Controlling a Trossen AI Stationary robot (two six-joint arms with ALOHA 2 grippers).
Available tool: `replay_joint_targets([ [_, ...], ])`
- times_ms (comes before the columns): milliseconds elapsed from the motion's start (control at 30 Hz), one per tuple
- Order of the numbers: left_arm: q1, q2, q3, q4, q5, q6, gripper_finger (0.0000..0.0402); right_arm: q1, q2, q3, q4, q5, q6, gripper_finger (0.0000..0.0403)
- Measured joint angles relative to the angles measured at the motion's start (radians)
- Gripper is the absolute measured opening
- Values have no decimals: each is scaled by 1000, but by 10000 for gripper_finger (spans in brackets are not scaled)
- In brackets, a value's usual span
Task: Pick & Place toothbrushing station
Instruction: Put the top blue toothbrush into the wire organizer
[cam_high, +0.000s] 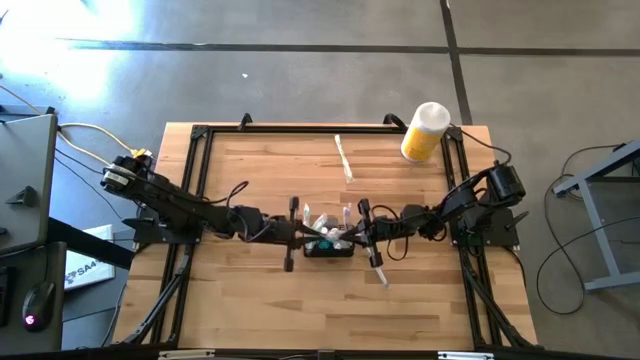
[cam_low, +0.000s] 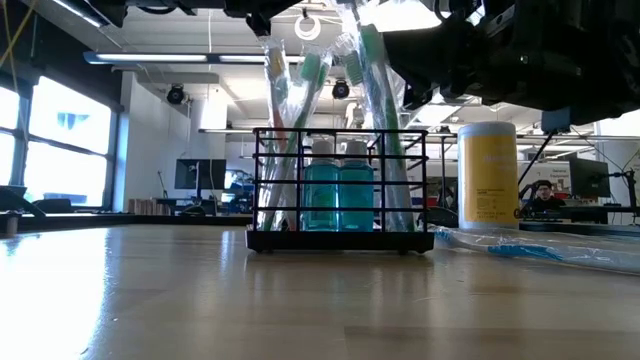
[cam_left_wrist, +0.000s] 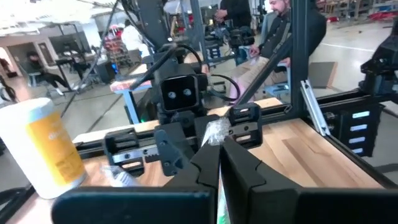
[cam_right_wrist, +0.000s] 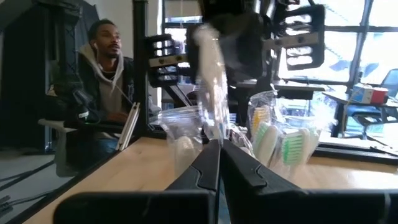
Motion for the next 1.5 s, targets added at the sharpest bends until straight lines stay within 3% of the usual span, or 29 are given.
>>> replay_joint_targets([
  [267, 0, 0, 177, -337, 17, -50, 0, 20, -8, -1, -11, 47, -3, 5],
  [400, -1, 0, 216, -388, 17, -58, 0, 47, -14, 0, -16, 70, -56, 10],
  [567, 15, 0, 220, -399, 16, -103, 0, 105, -22, 0, -28, 242, -159, 13],
  [833, 76, 68, 222, -356, 86, -173, 0, 242, -21, 0, -12, 671, -398, 10],
  [967, 103, 98, 221, -341, 136, -202, 0, 309, -28, 0, -6, 783, -497, 7],
  [1233, 111, 102, 221, -339, 160, -205, 0, 363, -31, 0, -9, 786, -515, 7],
  [1500, 111, 101, 253, -378, 145, -205, 0, 347, -31, 0, -66, 769, -361, 7],
])
